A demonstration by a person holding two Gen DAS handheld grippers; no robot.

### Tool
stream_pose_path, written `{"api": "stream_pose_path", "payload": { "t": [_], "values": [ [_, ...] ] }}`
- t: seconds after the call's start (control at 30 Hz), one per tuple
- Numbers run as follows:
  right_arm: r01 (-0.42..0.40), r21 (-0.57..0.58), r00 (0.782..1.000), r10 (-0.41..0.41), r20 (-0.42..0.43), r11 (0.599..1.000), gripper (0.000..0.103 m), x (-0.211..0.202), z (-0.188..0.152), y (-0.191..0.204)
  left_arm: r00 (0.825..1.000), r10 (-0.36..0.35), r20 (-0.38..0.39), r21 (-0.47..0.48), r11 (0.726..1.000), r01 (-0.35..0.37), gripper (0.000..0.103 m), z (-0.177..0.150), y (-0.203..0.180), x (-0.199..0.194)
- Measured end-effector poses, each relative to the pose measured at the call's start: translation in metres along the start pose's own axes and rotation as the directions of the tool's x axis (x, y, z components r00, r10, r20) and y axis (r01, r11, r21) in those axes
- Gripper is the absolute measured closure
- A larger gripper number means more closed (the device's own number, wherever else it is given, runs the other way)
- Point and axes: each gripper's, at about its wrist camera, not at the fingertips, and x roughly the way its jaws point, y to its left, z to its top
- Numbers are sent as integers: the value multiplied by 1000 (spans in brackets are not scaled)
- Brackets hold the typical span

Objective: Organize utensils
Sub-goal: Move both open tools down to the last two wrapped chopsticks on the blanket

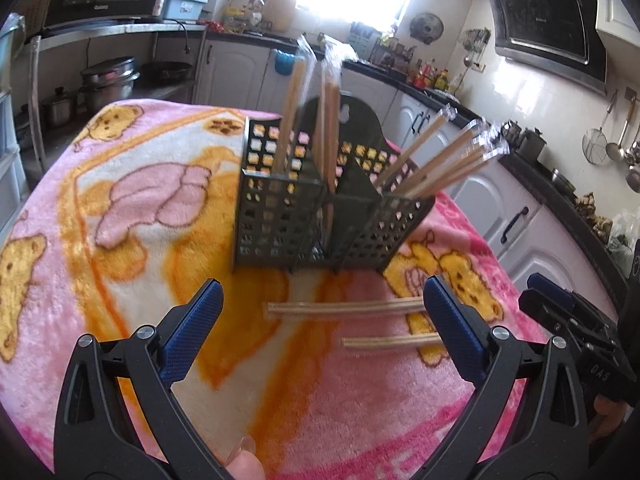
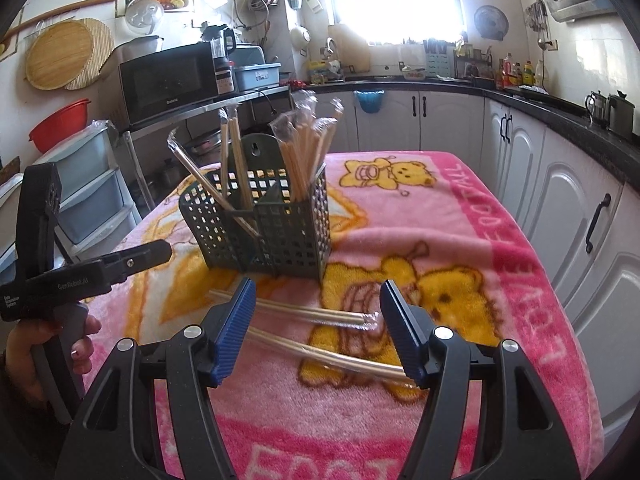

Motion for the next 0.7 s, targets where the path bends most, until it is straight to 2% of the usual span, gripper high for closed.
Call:
{"api": "stream_pose_path", "payload": {
  "t": [0.27,0.5,0.63,0.7],
  "values": [
    [40,37,998,-38,-52,999,41,2,-24,-25,998,-21,-58,63,998,25,11,-12,-20,19],
    [88,74,992,-81,-98,993,41,6,-45,-49,991,-51,-123,178,981,72,12,-19,-56,44],
    [104,113,987,-88,-137,988,42,14,-55,-67,983,-71,-168,227,968,109,25,-18,-75,62],
    [98,148,984,-74,-159,984,48,19,-59,-75,978,-84,-193,244,961,131,31,-17,-83,72]
  ]
}}
